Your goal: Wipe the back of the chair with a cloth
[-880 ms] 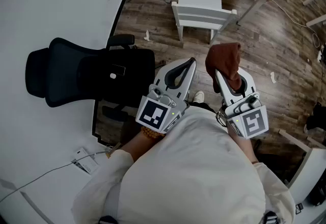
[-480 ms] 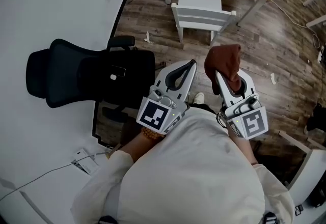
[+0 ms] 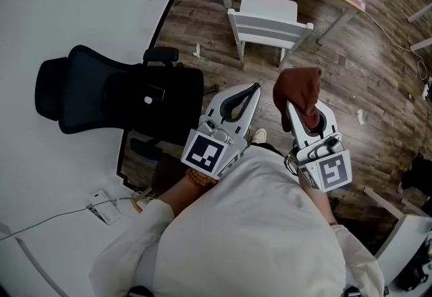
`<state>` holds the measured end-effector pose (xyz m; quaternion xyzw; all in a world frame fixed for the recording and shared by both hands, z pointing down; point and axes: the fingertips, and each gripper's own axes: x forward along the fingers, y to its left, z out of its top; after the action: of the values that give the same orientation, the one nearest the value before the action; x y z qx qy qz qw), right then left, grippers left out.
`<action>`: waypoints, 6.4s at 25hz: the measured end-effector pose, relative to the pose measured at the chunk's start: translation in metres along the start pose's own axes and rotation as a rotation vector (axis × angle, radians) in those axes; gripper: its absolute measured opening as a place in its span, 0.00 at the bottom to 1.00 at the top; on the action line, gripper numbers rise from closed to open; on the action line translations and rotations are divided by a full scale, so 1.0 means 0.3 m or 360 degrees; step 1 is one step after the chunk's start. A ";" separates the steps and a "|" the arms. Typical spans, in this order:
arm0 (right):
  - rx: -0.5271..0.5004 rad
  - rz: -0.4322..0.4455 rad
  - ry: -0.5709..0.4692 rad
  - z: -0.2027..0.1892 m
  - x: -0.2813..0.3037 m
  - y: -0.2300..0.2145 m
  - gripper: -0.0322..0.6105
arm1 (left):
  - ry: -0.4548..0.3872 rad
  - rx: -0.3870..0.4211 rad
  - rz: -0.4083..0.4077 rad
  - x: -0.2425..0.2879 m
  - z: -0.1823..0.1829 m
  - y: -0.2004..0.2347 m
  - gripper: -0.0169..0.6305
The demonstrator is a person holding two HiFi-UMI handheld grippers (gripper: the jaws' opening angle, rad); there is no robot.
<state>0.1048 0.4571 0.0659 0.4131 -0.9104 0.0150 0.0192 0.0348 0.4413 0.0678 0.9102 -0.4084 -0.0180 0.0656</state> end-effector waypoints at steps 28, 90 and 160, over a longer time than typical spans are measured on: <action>0.0000 0.0032 0.0134 -0.089 0.709 -0.392 0.19 | 0.0160 -0.0080 -0.0040 0.459 -0.063 0.628 0.04; -0.0920 0.1626 0.1486 -1.298 1.335 -0.720 0.19 | 0.1061 0.0220 -0.0210 0.864 -0.814 1.229 0.08; -0.1634 0.2473 0.1242 -1.471 1.227 -0.577 0.19 | 0.1242 0.0097 -0.0150 0.826 -0.933 1.211 0.08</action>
<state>0.0029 0.0854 0.5261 -0.3864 -0.7538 -0.2362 0.4761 -0.0452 0.0468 0.3990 0.8680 -0.3110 0.3386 0.1878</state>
